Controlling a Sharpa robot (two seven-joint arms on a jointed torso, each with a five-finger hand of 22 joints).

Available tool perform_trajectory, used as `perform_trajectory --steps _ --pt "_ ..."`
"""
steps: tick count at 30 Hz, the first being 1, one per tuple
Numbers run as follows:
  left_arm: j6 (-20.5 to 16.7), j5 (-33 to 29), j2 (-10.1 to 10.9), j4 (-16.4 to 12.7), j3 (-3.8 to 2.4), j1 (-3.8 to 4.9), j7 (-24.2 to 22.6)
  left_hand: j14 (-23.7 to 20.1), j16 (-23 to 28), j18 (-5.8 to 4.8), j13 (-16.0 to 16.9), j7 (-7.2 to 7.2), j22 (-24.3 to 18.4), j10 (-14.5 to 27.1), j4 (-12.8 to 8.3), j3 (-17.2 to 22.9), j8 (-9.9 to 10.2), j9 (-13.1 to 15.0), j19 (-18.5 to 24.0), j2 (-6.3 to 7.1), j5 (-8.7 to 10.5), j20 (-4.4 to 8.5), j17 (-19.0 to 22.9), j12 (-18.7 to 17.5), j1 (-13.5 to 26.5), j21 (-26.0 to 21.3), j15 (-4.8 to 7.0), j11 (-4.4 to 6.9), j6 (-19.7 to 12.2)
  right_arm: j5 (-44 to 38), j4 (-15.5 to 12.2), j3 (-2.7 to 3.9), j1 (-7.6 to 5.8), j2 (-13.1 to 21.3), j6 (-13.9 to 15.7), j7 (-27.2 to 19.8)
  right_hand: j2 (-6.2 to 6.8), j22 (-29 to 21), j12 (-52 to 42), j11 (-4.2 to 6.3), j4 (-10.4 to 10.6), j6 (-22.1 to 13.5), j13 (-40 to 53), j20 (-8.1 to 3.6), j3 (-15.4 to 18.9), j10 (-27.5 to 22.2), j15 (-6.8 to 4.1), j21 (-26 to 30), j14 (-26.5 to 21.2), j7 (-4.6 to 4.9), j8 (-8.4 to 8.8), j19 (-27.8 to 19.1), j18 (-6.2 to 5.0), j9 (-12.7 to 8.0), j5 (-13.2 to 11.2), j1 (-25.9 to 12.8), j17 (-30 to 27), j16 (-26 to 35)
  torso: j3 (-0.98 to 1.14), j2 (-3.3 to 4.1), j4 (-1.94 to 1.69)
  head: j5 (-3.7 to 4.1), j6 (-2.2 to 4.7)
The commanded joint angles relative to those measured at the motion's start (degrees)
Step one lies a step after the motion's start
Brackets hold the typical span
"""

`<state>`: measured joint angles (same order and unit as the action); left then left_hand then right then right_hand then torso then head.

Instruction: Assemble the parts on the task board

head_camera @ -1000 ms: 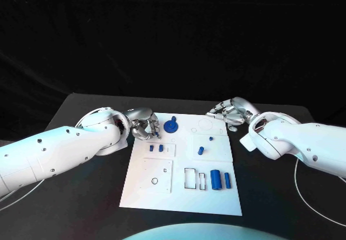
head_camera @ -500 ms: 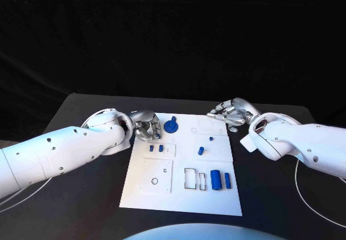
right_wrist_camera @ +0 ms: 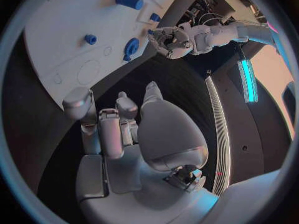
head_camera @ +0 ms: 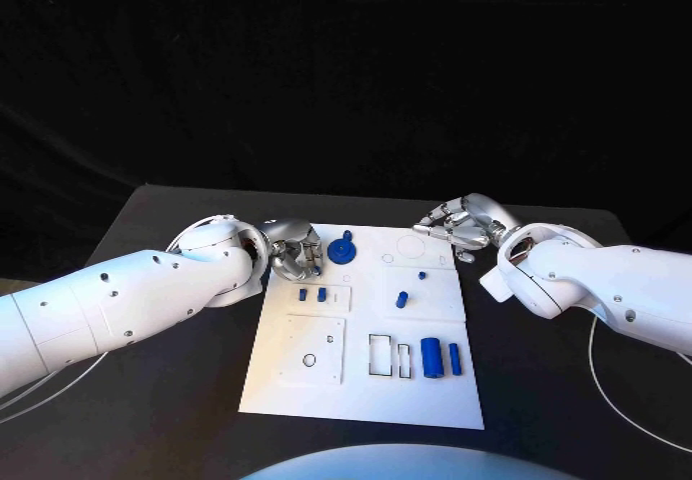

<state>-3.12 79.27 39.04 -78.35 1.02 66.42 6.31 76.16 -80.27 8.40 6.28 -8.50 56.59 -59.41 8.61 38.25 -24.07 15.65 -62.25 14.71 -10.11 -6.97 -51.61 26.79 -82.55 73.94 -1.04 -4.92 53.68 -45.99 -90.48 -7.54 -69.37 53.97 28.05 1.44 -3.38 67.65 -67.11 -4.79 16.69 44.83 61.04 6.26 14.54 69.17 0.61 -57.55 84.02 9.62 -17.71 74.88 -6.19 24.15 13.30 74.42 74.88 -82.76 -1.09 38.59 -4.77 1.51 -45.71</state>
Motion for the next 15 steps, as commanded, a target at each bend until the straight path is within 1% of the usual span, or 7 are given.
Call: perform_trajectory --steps 1,8,15 --pt "1.69 0.37 -0.25 -0.01 0.08 -0.03 -0.01 0.29 -0.21 -0.61 0.01 0.01 -0.06 -0.42 -0.01 -0.30 0.23 0.07 -0.04 0.01 0.27 -0.24 0.10 -0.27 0.26 -0.22 -0.07 0.01 0.50 -0.45 -0.03 0.00 0.05 -0.04 -0.49 -0.45 -0.41 0.05 -0.21 0.06 0.01 -0.47 0.05 0.07 0.21 0.03 -0.23 0.14 2.21 -0.05 -0.05 0.35 -0.61 -0.05 0.16 -0.05 0.05 0.11 -0.01 -0.02 0.06 -0.01 -0.09" --pt "1.98 0.35 -0.29 -0.04 0.13 -0.03 -0.04 0.26 -0.19 -0.62 0.05 0.07 -0.07 -0.58 -0.08 -0.31 0.22 0.12 -0.06 -0.07 0.29 -0.22 0.22 -0.33 0.12 -0.24 -0.02 0.07 0.63 -0.45 -0.02 0.00 0.06 -0.03 -0.46 -0.44 -0.41 0.05 -0.21 0.06 0.01 -0.47 0.05 0.07 0.21 0.03 -0.23 0.14 2.21 -0.05 -0.05 0.35 -0.61 -0.05 0.16 -0.05 0.05 0.11 0.00 -0.03 0.00 0.05 -0.16" --pt "2.07 0.34 -0.27 -0.02 0.14 -0.03 0.12 0.31 -0.24 -0.64 0.17 0.19 -0.01 -1.01 -0.19 -0.41 0.15 0.26 -0.17 -0.25 0.32 -0.17 0.18 -0.37 -0.08 -0.25 0.09 0.21 1.02 -0.46 -0.01 0.00 0.06 -0.02 -0.42 -0.45 -0.41 0.05 -0.21 0.06 0.01 -0.47 0.05 0.07 0.21 0.03 -0.23 0.14 2.21 -0.05 -0.05 0.35 -0.61 -0.05 0.16 -0.05 0.05 0.11 0.00 -0.02 0.02 0.07 -0.20"
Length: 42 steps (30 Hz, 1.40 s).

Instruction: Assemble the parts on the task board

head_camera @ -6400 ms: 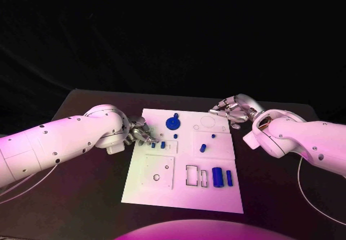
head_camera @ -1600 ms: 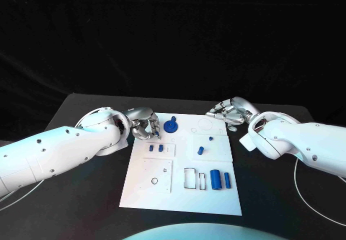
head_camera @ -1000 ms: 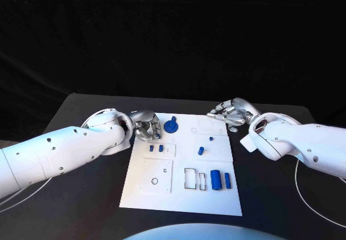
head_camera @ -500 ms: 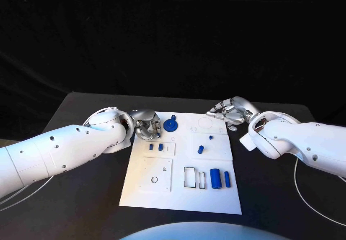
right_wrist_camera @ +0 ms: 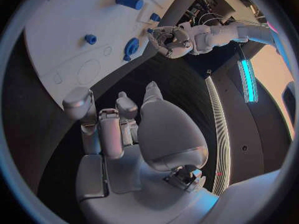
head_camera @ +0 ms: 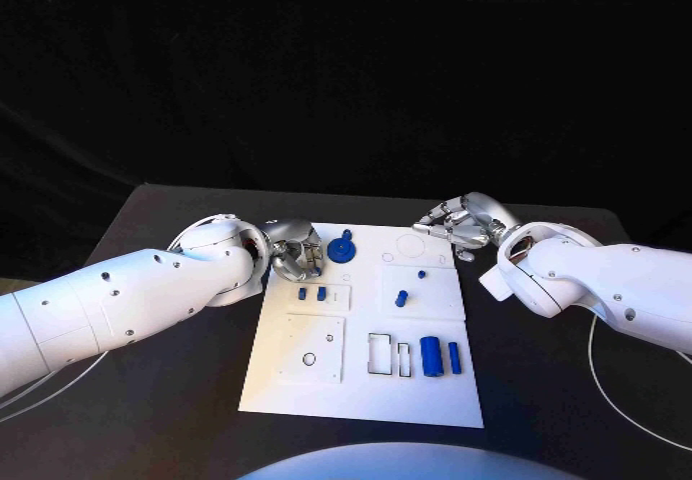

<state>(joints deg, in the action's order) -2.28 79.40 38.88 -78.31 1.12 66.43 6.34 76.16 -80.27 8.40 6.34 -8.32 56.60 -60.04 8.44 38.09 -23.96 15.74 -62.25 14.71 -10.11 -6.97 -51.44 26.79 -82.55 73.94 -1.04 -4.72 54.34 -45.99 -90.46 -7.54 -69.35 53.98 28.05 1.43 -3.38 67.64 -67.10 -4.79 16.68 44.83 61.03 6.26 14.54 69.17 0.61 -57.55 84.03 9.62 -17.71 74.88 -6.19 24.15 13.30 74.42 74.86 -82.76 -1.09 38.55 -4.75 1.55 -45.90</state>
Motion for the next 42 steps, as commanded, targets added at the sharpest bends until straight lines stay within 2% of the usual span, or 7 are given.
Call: perform_trajectory --steps 1,8,11,18,33,42 --pt "1.23 0.21 -0.10 -0.05 0.04 -0.04 0.13 0.31 -0.24 -0.64 0.10 0.01 -0.01 -0.39 -0.02 -0.25 0.03 0.17 -0.17 -0.25 0.32 -0.17 0.00 -0.37 -0.08 -0.25 0.09 0.01 0.37 -0.46 -0.02 0.00 0.04 -0.03 -0.41 -0.44 -0.41 0.06 -0.22 0.06 0.02 -0.47 0.06 0.07 0.21 0.03 -0.23 0.14 2.21 -0.05 -0.05 0.35 -0.61 -0.05 0.16 -0.05 0.06 0.11 -0.01 0.01 0.01 0.03 0.00" --pt "1.11 0.20 -0.15 -0.03 0.05 -0.04 0.11 0.53 -0.44 -0.59 0.13 -0.08 -0.25 -0.30 -0.12 -0.54 0.38 0.16 -0.03 0.10 0.36 -0.08 -0.70 -0.74 -0.10 -0.43 0.09 -0.06 0.09 -0.46 -0.01 0.00 0.04 -0.04 -0.38 -0.46 -0.41 0.06 -0.22 0.06 0.02 -0.47 0.06 0.07 0.21 0.03 -0.23 0.14 2.21 -0.05 -0.05 0.35 -0.61 -0.05 0.16 -0.05 0.06 0.11 -0.02 0.00 -0.01 0.04 -0.01" --pt "1.05 0.15 -0.18 -0.01 0.06 -0.03 0.02 0.36 -0.50 -0.59 0.21 -0.52 -0.58 -0.18 0.17 -1.07 2.11 -0.31 0.14 0.86 0.27 -0.15 -0.61 -1.49 0.30 -0.72 -0.19 -0.40 -1.89 -0.46 0.00 0.00 0.04 -0.04 -0.37 -0.46 -0.51 -0.01 -0.14 0.07 0.02 -0.49 -0.11 0.06 0.45 -0.08 -0.24 0.31 2.18 -0.05 -0.12 0.30 -0.64 -0.08 0.17 0.01 -0.04 0.17 -0.01 0.03 -0.02 0.04 -0.02" --pt "0.69 0.07 -0.17 0.01 0.10 -0.03 -0.05 -0.03 -0.49 -0.51 0.26 -0.80 -1.14 0.24 0.95 -2.17 3.16 -0.48 0.51 1.66 0.18 -0.38 -0.06 -2.36 1.39 -1.21 -0.52 -0.75 -2.53 -0.46 0.02 0.00 0.04 -0.03 -0.34 -0.46 -0.51 -0.01 -0.14 0.07 0.02 -0.49 -0.11 0.06 0.45 -0.08 -0.24 0.31 2.18 -0.05 -0.12 0.30 -0.64 -0.08 0.17 0.01 -0.04 0.17 0.02 0.00 0.00 0.02 -0.06" --pt "0.24 -0.20 -0.09 -0.05 0.12 -0.03 -0.16 -0.29 -0.51 -0.45 0.37 -0.81 -1.48 0.41 1.29 -2.69 3.42 -0.40 0.68 1.61 0.10 -0.54 0.33 -2.88 1.59 -1.52 -0.64 -0.84 -2.07 -0.46 -0.01 0.00 0.04 0.02 -0.33 -0.45 -0.51 -0.01 -0.14 0.07 0.02 -0.49 -0.11 0.06 0.45 -0.08 -0.24 0.31 2.18 -0.05 -0.12 0.30 -0.64 -0.08 0.17 0.01 -0.04 0.17 0.02 0.00 -0.01 0.10 -0.06" --pt "-0.22 -0.37 0.00 -0.06 0.13 -0.03 -0.21 -2.03 0.27 0.02 0.40 -1.05 -3.88 2.50 1.39 -3.44 4.16 -0.43 2.67 1.75 0.05 -0.87 3.32 -3.94 1.45 -3.06 -1.06 -1.38 -2.04 -0.46 -0.03 0.00 0.04 0.03 -0.33 -0.46 -0.51 -0.01 -0.14 0.07 0.02 -0.49 -0.11 0.06 0.45 -0.08 -0.24 0.31 2.18 -0.05 -0.12 0.30 -0.64 -0.08 0.17 0.01 -0.04 0.17 0.00 -0.02 0.02 0.12 -0.10"
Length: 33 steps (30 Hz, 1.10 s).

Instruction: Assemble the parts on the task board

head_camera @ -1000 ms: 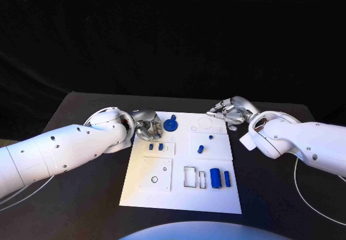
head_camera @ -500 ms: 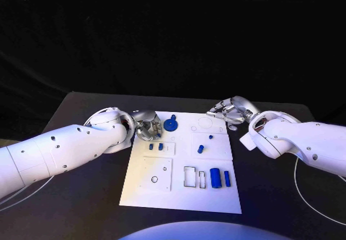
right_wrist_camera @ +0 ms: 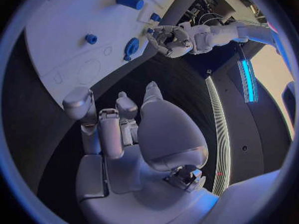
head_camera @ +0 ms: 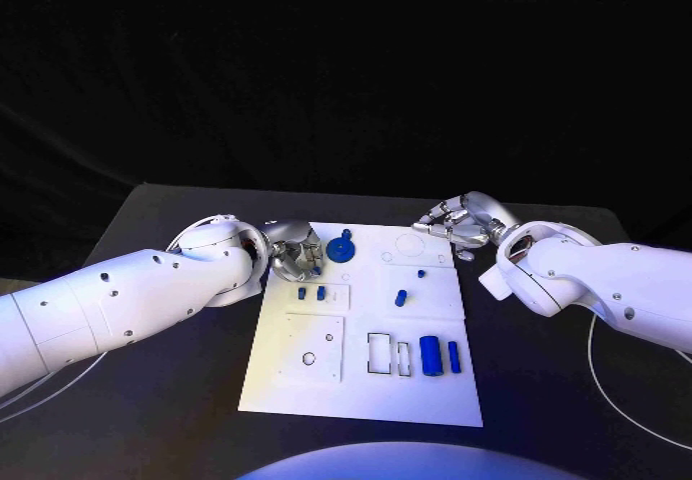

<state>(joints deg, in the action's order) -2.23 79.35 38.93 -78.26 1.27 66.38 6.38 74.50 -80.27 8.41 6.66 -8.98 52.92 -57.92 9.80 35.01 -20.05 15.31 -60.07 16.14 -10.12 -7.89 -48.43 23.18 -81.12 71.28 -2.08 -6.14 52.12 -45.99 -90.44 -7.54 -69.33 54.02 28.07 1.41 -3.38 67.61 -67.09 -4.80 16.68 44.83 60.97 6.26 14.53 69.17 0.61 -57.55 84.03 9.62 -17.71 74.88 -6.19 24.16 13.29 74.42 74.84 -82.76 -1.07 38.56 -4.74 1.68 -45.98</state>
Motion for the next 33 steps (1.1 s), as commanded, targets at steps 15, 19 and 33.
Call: perform_trajectory --steps 15,19,33 --pt "-0.75 -1.04 0.11 -0.16 -0.02 0.01 -0.36 -2.09 0.55 0.31 0.71 -0.88 -1.71 3.42 0.13 -2.04 2.74 -0.70 1.79 0.41 -0.03 -0.62 2.60 -0.21 -0.34 -1.61 -0.67 -0.64 -1.96 -0.46 -0.06 0.00 0.04 0.04 -0.28 -0.43 -0.52 0.02 -0.14 0.07 0.02 -0.49 -0.05 0.06 0.45 -0.08 -0.24 0.31 2.18 -0.05 -0.12 0.30 -0.64 -0.08 0.17 0.01 -0.02 0.17 -0.03 -0.01 -0.03 0.00 0.01" --pt "-0.97 -1.08 0.28 -0.13 -0.02 0.01 -0.35 -2.44 0.61 0.39 0.83 -1.10 -2.15 4.09 0.12 -2.36 3.15 -0.85 2.16 0.46 -0.05 -0.72 3.12 -0.12 -0.47 -1.89 -0.82 -0.83 -2.26 -0.46 -0.05 0.00 0.04 0.04 -0.26 -0.44 -0.52 0.02 -0.14 0.07 0.02 -0.49 -0.05 0.06 0.45 -0.08 -0.24 0.31 2.18 -0.05 -0.12 0.30 -0.64 -0.08 0.17 0.01 -0.02 0.17 -0.03 -0.01 0.01 -0.03 0.01" --pt "-3.80 -7.21 2.10 -1.09 -0.28 -0.01 -4.25 -6.34 1.35 1.10 1.78 0.29 -5.71 10.85 2.18 -8.40 6.29 -2.24 5.39 -0.42 -0.03 -1.82 9.83 2.09 -1.65 -4.46 -1.92 -2.01 -5.48 -0.46 0.13 0.00 0.04 0.14 -0.23 -0.52 -0.69 0.00 -0.01 0.06 0.01 -0.62 -0.32 0.06 0.90 -0.27 -0.23 0.46 2.15 -0.04 -0.20 0.26 -0.65 -0.15 0.20 0.16 -0.09 0.24 -0.10 0.04 0.01 0.22 0.01"
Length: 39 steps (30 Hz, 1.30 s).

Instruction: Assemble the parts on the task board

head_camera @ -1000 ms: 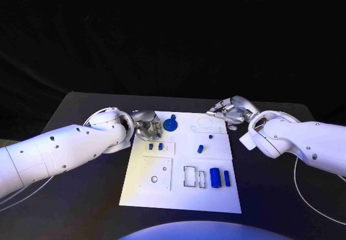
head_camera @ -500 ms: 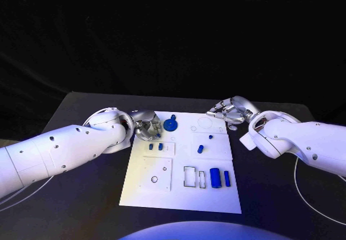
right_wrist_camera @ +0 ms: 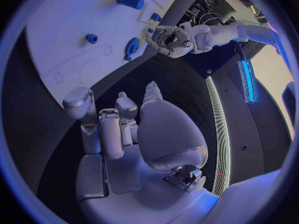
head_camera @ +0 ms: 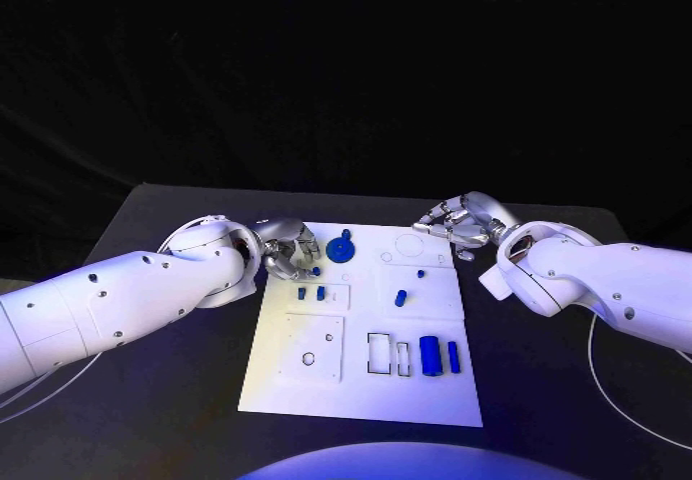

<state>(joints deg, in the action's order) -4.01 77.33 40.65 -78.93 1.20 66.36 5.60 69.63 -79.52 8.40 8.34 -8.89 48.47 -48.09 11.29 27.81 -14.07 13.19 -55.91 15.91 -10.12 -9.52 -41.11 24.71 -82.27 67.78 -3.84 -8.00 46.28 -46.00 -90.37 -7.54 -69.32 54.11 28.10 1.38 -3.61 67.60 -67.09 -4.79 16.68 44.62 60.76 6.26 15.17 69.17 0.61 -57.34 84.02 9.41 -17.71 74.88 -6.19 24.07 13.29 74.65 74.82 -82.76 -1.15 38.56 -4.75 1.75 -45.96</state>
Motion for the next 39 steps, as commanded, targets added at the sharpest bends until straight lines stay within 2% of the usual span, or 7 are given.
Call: perform_trajectory --steps 1,6,8,11,17,27,39 --pt "-2.33 -6.90 0.64 -0.56 -0.37 0.02 -4.23 -1.59 0.50 1.11 0.18 0.23 -1.30 1.38 1.22 -2.21 0.40 -0.19 1.31 -0.35 -0.03 -0.28 2.69 0.99 -0.60 -1.07 -0.23 -0.20 0.41 -0.45 0.10 0.00 0.03 0.07 -0.25 -0.53 -0.47 -0.03 -0.02 0.06 0.00 -0.41 -0.10 0.06 0.26 -0.26 -0.23 0.31 2.15 0.17 -0.20 0.24 -0.66 -0.06 0.20 -0.06 -0.11 0.25 -0.03 0.04 0.01 0.19 -0.04" --pt "-3.69 -18.90 2.75 -1.21 -1.49 0.10 -8.05 -4.56 1.54 1.76 0.36 -0.12 -4.66 3.02 3.73 -7.10 0.57 -0.50 4.15 -1.72 -0.22 -0.55 7.99 2.99 -2.52 -3.56 -0.45 -0.34 1.22 -0.47 0.41 0.00 0.03 0.21 -0.05 -0.98 -1.21 -0.50 2.43 0.18 -0.21 0.02 -3.19 0.01 0.43 -2.68 -0.32 1.31 1.92 0.01 -0.80 -0.19 -0.83 -0.05 0.32 2.12 -0.71 0.65 0.05 -0.11 -0.05 0.18 -0.09" --pt "-4.11 -23.23 3.66 -1.32 -1.78 0.20 -9.27 -9.93 5.14 2.19 0.23 -0.74 -7.42 3.62 4.64 -7.68 0.44 -0.60 6.79 -2.27 -0.40 -0.60 15.55 3.76 -4.06 -6.18 -0.48 -0.38 2.18 -0.74 0.55 0.00 0.03 0.25 -0.05 -1.28 -1.50 -1.06 10.23 0.45 -0.68 0.61 -12.11 -0.14 0.43 -8.91 -0.50 2.51 1.62 -0.24 -1.44 -0.74 -1.04 -0.05 0.37 5.51 -1.36 1.11 0.12 -0.17 -0.08 0.16 -0.06" --pt "-5.01 -31.55 5.16 -1.37 -2.06 0.38 -11.45 -10.70 6.56 2.20 0.23 -2.26 -8.11 2.58 5.14 -6.71 0.15 -0.65 7.01 -2.72 -0.44 -0.42 16.86 5.05 -5.15 -7.32 -0.26 -0.14 3.58 -3.22 0.83 0.00 0.03 0.38 -0.52 -1.78 -1.80 -2.65 19.18 0.91 -2.30 1.90 -20.10 -0.47 -1.20 -12.31 -0.89 5.56 0.60 -0.56 -1.31 -2.21 -1.48 -0.65 -0.77 13.52 -3.76 2.73 0.11 -0.18 -0.11 0.18 0.09" --pt "-6.14 -50.93 7.27 -1.50 -2.22 0.48 -16.81 -13.43 13.14 2.20 -0.54 -2.15 -10.76 -0.88 4.96 -0.78 0.06 -0.67 8.21 -2.77 -0.46 -0.05 20.65 6.55 -5.51 -11.74 0.16 0.16 5.59 -12.95 0.86 0.01 0.03 0.73 -3.42 -2.14 -0.19 -1.68 37.93 0.84 0.01 6.62 -35.57 -0.79 -3.32 -10.00 -1.07 5.32 0.76 -0.70 1.26 -1.50 -1.32 -3.36 -0.67 23.70 -5.06 3.92 0.00 -0.13 0.03 0.26 0.55" --pt "-5.01 -66.72 10.21 -4.32 -1.94 0.25 -22.54 -13.46 15.17 2.19 -0.78 -1.91 -11.82 -3.19 4.84 0.43 0.03 -0.50 8.07 -2.58 -0.27 0.20 21.64 7.05 -4.57 -13.38 0.38 0.66 5.96 -41.22 -0.76 0.02 0.04 0.93 -10.28 2.42 1.61 1.35 51.41 -0.26 0.00 9.87 -46.86 -0.20 -2.07 -8.72 -0.12 1.77 1.93 -0.53 4.21 0.44 -0.62 -5.54 -1.22 23.34 -2.85 2.62 0.00 -0.07 -0.04 3.04 1.15" --pt "-4.97 -68.90 11.57 -6.21 -1.67 0.10 -23.59 -13.40 15.47 2.19 -0.85 -1.95 -12.03 -3.35 4.79 0.42 0.15 -0.51 7.93 -2.43 -0.21 0.25 21.78 7.02 -4.35 -13.68 0.42 0.67 5.78 -55.69 -2.54 0.02 0.57 0.42 -14.40 8.61 2.93 1.98 55.26 -0.45 -0.10 9.93 -51.16 -0.33 -0.25 -10.62 0.26 1.66 2.20 -0.70 5.95 0.37 -0.56 -6.38 -2.17 21.79 -1.85 2.04 0.05 0.08 0.03 3.45 1.14"
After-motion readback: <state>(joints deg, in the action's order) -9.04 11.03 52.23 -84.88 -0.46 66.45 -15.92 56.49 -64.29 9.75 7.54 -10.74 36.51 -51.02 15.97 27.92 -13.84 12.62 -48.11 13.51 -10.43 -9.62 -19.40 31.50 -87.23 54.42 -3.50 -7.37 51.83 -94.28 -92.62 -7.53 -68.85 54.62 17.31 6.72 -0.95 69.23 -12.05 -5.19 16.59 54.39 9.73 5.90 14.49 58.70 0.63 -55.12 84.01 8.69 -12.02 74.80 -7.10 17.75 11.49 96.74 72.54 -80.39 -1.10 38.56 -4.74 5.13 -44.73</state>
